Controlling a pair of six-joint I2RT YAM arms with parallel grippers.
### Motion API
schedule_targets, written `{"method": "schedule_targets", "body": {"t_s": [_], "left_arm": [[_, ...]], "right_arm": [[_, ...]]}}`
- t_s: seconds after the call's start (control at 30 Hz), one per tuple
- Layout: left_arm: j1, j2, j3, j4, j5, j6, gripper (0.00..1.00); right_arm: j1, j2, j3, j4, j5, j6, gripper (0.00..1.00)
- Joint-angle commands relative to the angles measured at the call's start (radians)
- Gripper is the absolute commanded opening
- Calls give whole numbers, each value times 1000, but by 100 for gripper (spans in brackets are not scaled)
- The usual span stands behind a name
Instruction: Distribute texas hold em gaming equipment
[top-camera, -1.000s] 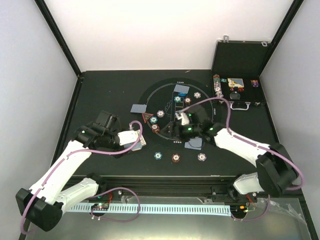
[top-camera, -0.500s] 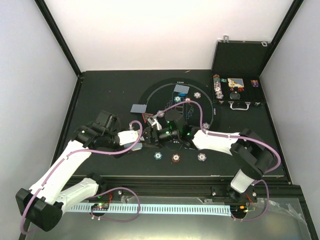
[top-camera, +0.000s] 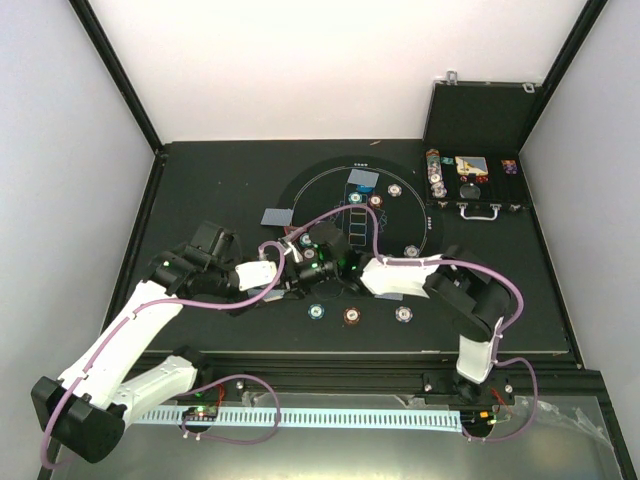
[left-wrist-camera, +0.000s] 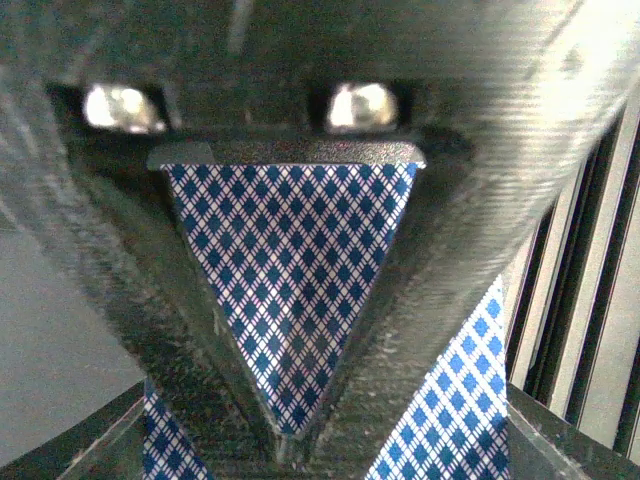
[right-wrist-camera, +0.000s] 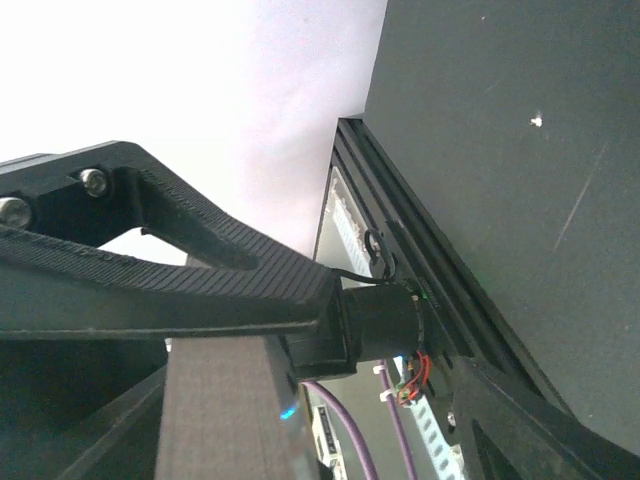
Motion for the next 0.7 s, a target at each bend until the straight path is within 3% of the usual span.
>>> {"method": "schedule_targets", "body": {"t_s": [0.0, 0.4, 0.67], "left_arm": [[3, -25, 38, -3, 11, 1, 7], [4, -21, 39, -5, 1, 10, 7], [4, -14, 37, 1, 3, 10, 7]], "right_arm": [[-3, 29, 20, 37, -25, 12, 69], [-91, -48, -130, 14, -38, -52, 44], [-94, -133, -120, -121, -23, -127, 27]]}}
